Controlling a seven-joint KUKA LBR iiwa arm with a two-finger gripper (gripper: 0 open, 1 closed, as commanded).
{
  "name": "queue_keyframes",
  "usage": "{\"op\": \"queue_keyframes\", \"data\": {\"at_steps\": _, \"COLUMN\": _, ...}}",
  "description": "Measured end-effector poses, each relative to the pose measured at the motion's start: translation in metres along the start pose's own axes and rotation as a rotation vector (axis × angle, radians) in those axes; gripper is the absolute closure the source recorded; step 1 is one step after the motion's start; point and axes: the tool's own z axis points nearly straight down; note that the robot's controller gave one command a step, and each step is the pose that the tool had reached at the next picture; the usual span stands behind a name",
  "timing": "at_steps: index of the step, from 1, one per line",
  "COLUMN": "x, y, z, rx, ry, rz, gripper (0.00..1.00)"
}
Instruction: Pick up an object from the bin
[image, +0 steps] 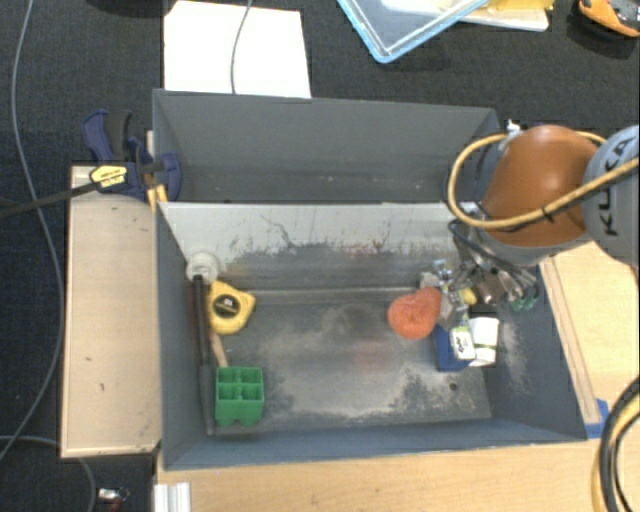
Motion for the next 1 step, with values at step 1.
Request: {"op": "queue_keyframes", "data": {"at_steps": 1, "x": -0.0028, "y": 0.0088, "z": -0.0769, "rx": -0.003, "ry": 0.003, "rz": -0.055, "gripper": 1.0}}
